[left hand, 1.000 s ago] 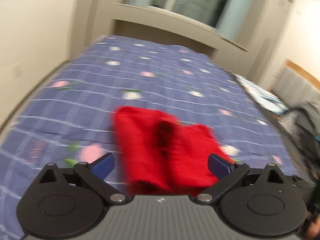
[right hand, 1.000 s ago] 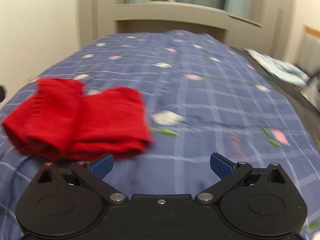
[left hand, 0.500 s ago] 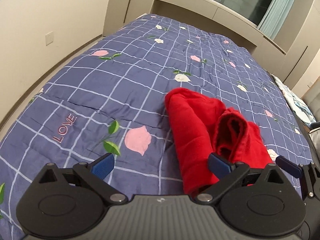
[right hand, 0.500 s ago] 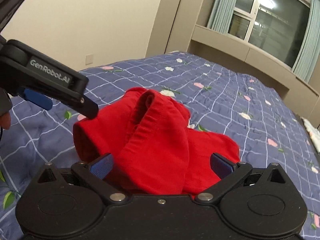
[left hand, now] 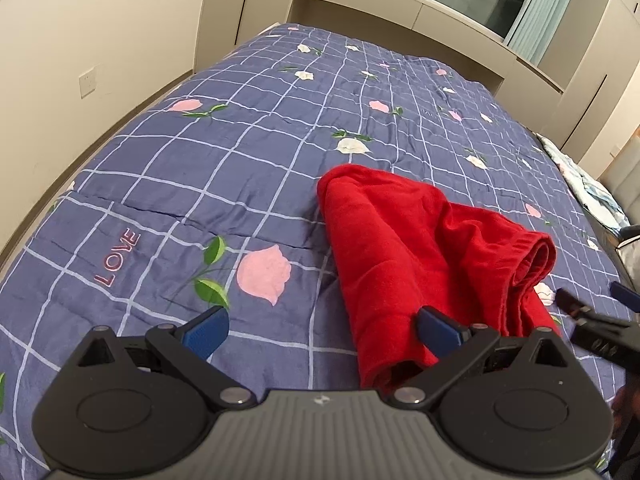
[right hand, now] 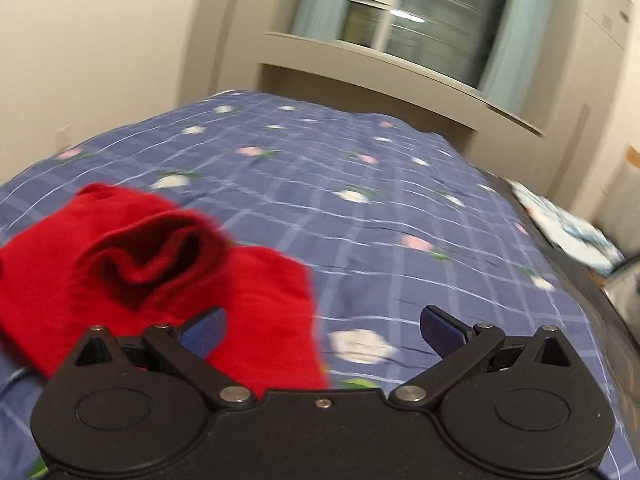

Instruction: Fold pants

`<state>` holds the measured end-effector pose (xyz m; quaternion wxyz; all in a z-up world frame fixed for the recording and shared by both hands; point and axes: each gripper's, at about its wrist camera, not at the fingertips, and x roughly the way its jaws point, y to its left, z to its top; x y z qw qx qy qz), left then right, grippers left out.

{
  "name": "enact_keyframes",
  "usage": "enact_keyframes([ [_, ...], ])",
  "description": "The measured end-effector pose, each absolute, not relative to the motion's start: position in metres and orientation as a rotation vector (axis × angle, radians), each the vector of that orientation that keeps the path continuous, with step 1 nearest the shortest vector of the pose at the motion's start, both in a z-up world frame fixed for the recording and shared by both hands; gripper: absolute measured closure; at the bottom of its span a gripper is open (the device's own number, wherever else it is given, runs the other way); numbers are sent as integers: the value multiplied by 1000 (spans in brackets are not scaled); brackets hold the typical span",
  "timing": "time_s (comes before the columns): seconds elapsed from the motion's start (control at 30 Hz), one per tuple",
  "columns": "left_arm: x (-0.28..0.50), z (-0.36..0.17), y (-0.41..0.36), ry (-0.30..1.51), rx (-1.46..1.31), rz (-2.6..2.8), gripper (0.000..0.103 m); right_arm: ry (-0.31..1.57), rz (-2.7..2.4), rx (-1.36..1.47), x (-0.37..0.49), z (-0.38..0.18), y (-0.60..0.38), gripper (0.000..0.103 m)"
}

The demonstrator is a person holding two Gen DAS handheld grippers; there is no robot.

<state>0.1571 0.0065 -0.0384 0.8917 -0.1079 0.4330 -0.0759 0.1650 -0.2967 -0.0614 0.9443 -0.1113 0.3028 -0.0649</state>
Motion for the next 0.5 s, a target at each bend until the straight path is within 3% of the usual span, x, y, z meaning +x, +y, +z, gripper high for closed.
enact_keyframes([
  [0.2,158,-39,4,903,-216,-156,1,625,-167,-133,151,-55,-318,0],
  [0.5,156,-38,0,908,-203,-154,1,652,78,-206,165,-62,-250,1],
])
